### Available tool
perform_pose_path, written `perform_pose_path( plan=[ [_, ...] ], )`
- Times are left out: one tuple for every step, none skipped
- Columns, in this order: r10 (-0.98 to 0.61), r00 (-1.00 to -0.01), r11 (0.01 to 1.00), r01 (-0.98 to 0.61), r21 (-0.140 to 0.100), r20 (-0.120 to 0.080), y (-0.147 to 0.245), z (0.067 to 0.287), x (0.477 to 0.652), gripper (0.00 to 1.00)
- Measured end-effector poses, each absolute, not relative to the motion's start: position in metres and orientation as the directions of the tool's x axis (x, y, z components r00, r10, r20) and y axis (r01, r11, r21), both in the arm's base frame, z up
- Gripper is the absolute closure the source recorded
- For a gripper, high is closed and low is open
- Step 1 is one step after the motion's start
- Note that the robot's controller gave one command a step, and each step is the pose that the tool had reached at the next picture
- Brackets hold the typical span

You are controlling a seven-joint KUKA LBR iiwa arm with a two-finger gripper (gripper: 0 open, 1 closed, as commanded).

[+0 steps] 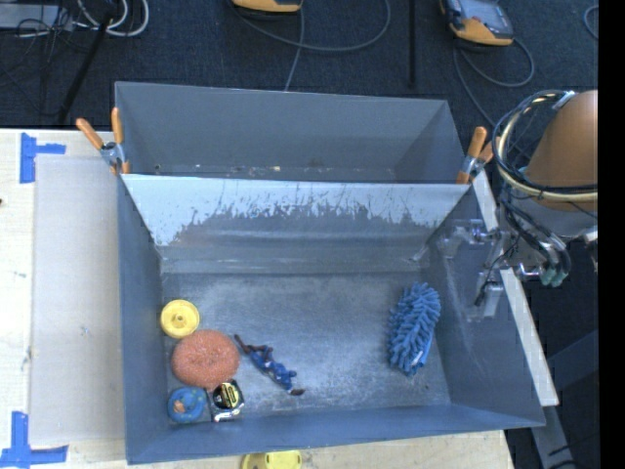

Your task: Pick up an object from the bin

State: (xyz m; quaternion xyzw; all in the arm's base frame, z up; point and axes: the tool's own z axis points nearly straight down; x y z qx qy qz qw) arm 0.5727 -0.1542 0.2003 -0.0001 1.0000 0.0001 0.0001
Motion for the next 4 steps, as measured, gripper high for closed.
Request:
perform_pose_path(
  plan=[
    [0.066,-0.998,0.998,0.066,0.0,-0.004,-0.134,0.145,0.549,0.0],
    [0.01,-1.0,1.0,0.01,0.0,-0.005,-0.125,0.087,0.527,0.0],
    [-0.204,-0.979,0.979,-0.204,-0.001,-0.006,-0.098,0.071,0.544,1.0],
    [-0.205,-0.979,0.979,-0.205,-0.001,-0.006,-0.098,0.071,0.544,1.0]
  ],
)
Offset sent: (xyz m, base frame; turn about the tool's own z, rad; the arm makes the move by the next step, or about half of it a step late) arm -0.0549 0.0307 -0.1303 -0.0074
